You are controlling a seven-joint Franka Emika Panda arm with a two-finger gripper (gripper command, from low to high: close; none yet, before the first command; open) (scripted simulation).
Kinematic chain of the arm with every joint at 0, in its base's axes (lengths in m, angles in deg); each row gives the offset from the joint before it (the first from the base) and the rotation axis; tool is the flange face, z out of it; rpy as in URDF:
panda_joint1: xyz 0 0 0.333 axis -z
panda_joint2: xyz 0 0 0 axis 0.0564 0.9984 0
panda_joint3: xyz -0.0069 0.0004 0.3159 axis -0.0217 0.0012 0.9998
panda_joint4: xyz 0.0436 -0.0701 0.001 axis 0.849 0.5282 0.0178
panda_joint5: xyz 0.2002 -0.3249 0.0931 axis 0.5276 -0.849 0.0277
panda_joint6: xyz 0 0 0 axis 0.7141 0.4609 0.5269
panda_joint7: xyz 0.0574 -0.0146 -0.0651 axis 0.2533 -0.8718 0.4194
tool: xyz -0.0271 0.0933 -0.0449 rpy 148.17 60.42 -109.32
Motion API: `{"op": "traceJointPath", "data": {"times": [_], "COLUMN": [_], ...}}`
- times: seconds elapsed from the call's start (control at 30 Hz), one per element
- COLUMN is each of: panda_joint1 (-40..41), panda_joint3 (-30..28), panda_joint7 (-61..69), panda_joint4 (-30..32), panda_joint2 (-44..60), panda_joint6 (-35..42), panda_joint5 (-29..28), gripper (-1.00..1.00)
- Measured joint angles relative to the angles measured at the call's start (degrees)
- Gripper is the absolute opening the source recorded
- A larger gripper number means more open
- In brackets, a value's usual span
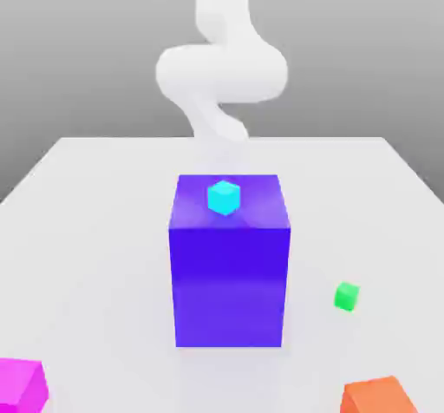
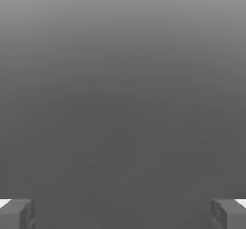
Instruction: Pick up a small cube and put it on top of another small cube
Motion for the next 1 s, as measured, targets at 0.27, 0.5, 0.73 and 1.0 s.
{"op": "traceJointPath", "data": {"times": [0.27, 0.5, 0.73, 1.0], "panda_joint1": [-1.1, -0.7, 3.4, 8.6], "panda_joint3": [-7.9, -13.6, -15.9, -17.0], "panda_joint7": [8.2, 16.4, 24.5, 31.0], "panda_joint4": [-1.9, -3.6, -5.3, -7.0], "panda_joint2": [16.8, 31.4, 46.1, 61.9], "panda_joint6": [-3.3, -6.0, -8.6, -12.3], "panda_joint5": [3.5, 8.1, 12.5, 13.6], "gripper": [0.0, 0.0, 0.0, 0.0]}}
